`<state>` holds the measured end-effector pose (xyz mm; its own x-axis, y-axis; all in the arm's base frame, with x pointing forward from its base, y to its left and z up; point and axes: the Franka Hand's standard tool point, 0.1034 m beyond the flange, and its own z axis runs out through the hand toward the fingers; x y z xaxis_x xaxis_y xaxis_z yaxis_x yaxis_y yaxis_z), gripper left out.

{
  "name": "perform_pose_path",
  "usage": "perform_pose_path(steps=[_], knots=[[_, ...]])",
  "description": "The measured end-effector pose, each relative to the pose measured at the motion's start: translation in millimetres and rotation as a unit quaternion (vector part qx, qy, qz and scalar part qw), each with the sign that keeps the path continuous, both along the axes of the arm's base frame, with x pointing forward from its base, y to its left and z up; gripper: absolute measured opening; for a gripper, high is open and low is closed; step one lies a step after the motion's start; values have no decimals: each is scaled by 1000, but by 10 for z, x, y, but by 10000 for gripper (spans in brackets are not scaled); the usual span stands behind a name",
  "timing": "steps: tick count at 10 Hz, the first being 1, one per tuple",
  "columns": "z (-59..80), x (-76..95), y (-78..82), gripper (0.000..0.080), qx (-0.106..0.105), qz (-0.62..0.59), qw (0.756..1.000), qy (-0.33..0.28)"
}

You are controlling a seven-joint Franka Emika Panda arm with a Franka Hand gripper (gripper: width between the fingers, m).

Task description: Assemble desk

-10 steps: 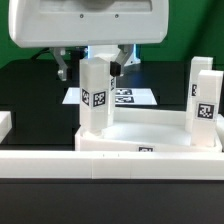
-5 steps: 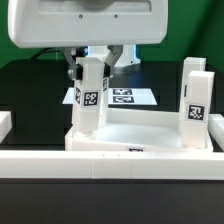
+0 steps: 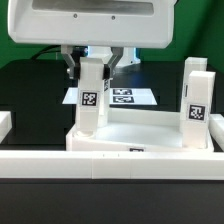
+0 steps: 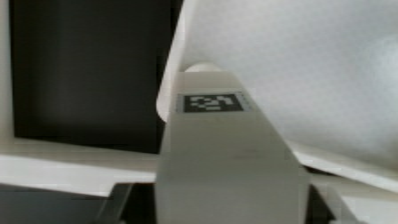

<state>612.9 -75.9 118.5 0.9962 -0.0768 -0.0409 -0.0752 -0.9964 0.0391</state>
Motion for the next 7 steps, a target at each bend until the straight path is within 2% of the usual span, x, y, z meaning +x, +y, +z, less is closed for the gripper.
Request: perform_pose_path(steps=[4,7], knots=[[-11,22,-78,293,6,-135,990,-31],[-12,27,-72,293,4,-255,966,-34]])
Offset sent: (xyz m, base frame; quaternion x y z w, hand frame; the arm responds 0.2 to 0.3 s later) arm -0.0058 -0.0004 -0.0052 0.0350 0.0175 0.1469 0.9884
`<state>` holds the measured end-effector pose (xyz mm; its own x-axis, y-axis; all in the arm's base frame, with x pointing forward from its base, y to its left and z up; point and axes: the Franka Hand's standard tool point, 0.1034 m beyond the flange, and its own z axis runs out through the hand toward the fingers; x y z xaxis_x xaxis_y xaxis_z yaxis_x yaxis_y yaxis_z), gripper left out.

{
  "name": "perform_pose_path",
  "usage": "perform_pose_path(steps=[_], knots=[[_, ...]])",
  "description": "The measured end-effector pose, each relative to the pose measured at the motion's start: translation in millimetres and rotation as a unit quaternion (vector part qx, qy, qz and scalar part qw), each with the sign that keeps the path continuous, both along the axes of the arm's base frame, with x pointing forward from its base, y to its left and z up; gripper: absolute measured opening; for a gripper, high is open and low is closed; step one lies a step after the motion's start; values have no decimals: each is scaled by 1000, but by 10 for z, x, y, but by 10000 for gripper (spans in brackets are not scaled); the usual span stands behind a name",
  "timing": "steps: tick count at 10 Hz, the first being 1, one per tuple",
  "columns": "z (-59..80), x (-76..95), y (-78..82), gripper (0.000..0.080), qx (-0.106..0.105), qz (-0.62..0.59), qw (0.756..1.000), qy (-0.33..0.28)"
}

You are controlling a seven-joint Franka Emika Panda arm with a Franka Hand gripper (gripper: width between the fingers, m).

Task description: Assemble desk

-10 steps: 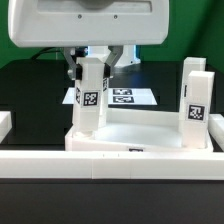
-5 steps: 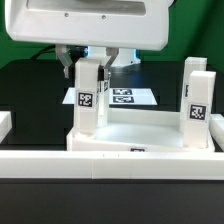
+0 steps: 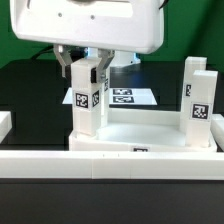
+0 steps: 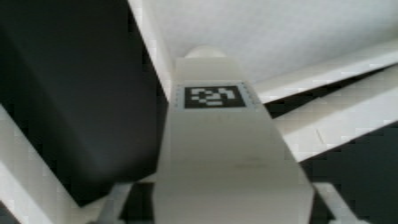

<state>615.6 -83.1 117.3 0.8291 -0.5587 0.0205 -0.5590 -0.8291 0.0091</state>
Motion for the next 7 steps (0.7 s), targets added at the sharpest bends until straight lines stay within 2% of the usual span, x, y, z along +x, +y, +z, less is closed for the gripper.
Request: perform_pose_path(steps=[2,3,7], knots=[[2,1,-8,293,2,-52,999,-2],[11,9,-35,293,10,-115,993,-10],[-15,7,5,293,16,-290,956,-43]])
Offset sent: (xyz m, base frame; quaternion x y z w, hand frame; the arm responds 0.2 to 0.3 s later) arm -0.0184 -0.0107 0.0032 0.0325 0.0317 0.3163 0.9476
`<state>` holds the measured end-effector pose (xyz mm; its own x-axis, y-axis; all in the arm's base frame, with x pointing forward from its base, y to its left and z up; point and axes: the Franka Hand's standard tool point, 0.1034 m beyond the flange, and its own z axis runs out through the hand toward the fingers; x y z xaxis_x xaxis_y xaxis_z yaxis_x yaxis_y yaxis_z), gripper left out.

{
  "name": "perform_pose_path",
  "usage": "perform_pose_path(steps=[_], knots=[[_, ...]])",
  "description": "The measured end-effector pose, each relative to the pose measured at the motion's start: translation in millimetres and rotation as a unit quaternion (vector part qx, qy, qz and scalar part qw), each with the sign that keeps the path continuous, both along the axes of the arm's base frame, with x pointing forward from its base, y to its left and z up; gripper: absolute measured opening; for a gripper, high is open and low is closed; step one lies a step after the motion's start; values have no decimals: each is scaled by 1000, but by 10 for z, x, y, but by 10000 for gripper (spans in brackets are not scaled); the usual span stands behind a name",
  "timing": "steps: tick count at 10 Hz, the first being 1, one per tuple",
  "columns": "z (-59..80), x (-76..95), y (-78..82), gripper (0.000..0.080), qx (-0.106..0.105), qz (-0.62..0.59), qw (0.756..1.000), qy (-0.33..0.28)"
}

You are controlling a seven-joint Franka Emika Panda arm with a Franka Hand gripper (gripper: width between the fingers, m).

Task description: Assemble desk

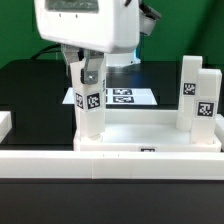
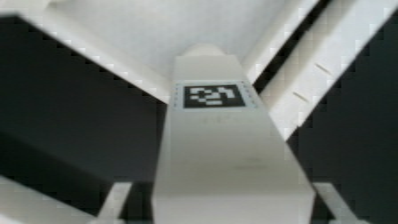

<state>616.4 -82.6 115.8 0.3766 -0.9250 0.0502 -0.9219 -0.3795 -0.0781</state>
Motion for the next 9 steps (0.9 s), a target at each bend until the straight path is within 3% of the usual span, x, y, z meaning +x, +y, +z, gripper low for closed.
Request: perform_pose_path(steps=[4,5,6,7,8,9], knots=[[-10,29,67,293,27,-159,987,-9],[-16,28,72,371,28,-161,986,-9],[-22,26,73,371,26,-149,988,-8],[-34,21,78,513,25,-134,991,-5],[-56,21,92,606,25,-124,992,-1],[-57,32,107,606,20,-93,995,0]])
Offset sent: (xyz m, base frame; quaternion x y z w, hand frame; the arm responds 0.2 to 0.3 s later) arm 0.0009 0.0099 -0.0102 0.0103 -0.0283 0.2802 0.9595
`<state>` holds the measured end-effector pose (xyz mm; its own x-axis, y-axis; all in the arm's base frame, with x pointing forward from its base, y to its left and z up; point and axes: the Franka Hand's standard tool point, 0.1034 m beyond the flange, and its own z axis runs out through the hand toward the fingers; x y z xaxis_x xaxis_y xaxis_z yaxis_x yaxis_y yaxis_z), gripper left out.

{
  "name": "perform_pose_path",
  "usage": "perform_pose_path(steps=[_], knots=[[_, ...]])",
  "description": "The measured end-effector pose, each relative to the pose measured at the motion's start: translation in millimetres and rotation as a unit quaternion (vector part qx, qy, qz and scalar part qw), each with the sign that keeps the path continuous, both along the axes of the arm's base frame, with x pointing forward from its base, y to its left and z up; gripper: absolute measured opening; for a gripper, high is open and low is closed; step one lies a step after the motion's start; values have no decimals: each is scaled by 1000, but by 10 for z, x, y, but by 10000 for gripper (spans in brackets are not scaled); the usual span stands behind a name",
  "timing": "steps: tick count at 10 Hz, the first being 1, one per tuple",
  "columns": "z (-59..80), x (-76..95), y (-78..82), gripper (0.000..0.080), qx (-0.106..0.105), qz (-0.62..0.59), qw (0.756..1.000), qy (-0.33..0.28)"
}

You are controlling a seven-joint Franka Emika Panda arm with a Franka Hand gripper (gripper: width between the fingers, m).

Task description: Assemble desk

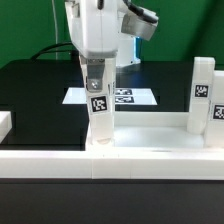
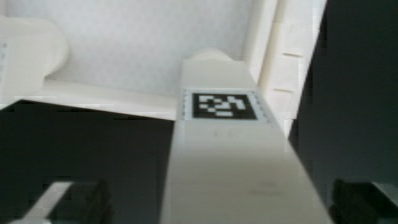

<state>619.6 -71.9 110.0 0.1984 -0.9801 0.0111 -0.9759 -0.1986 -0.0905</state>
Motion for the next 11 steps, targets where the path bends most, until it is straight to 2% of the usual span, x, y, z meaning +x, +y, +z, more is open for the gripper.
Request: perform_pose_path(steps=[2,5,7,9,10,11], knots=[[5,27,56,647,-11,104,994,-4],[-3,35,129,649,-24,254,967,-5],[-4,33,112,649,-30,323,946,-5],[-3,35,108,649,-39,395,918,-6],[-2,48,114,649,-48,452,891,-10],[-2,49,134,649,-53,472,880,-6]])
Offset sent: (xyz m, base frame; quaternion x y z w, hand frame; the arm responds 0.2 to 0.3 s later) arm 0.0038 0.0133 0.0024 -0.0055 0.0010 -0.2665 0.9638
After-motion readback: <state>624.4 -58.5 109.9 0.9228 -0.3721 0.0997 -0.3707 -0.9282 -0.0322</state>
